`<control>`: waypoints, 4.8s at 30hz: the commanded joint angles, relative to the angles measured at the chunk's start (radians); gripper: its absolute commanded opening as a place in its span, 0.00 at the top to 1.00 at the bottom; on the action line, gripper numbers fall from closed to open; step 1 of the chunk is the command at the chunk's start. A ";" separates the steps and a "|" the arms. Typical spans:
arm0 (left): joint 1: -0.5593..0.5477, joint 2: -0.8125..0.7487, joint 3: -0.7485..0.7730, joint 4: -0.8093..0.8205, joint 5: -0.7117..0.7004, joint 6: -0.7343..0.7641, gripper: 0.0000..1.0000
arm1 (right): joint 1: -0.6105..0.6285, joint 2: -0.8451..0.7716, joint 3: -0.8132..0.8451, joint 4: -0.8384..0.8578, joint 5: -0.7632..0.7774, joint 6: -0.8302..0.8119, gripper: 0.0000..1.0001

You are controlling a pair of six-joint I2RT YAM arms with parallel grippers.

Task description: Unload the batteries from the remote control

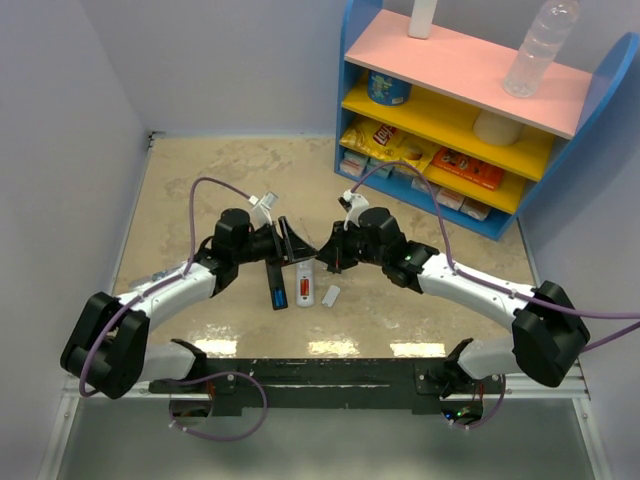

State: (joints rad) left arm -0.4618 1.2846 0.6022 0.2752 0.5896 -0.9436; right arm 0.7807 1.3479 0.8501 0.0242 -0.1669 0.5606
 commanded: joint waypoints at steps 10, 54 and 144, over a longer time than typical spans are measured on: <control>-0.003 0.033 0.027 0.001 -0.083 -0.086 0.37 | 0.019 -0.056 -0.020 0.060 -0.040 -0.037 1.00; -0.003 -0.056 -0.030 0.196 -0.039 -0.612 1.00 | 0.035 -0.337 -0.453 0.832 -0.059 -0.476 0.39; 0.370 0.157 0.082 -0.565 -0.004 0.408 0.49 | 0.241 0.307 0.463 -0.332 0.153 -0.185 1.00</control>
State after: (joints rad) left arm -0.0986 1.4162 0.7013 -0.3244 0.5293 -0.5552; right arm 1.0019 1.6119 1.2381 -0.2901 -0.0185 0.3664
